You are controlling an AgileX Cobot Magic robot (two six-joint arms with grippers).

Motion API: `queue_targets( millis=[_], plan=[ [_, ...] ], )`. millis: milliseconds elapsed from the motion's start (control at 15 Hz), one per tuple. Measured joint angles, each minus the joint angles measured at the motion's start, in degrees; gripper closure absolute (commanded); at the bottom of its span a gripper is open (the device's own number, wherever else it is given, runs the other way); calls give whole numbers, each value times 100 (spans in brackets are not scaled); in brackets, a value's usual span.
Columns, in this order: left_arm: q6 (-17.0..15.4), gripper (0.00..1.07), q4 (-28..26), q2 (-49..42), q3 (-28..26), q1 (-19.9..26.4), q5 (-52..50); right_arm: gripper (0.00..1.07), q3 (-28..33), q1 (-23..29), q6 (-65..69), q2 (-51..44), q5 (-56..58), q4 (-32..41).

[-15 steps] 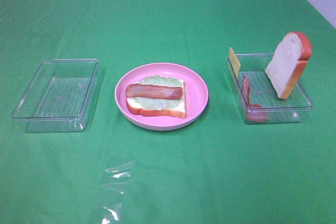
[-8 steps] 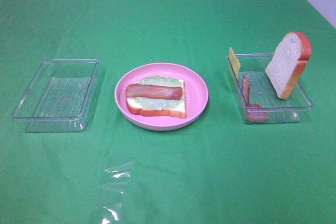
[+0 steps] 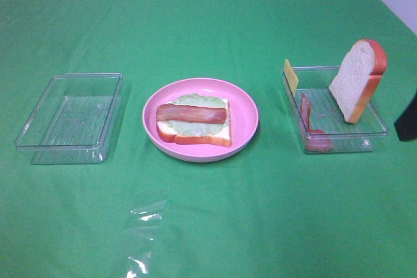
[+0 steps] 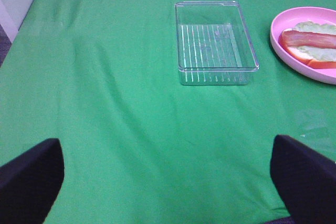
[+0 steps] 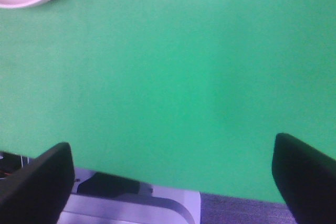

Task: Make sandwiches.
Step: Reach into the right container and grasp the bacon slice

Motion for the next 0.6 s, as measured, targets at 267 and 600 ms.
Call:
queue_targets(
  millis=[267, 600],
  plan=[
    [-46, 6, 183, 0, 0, 0, 0, 10, -1123, 0, 11, 1696, -172, -132],
    [-46, 6, 183, 0, 0, 0, 0, 10, -2487, 229, -6, 3277, -435, -132]
  ],
)
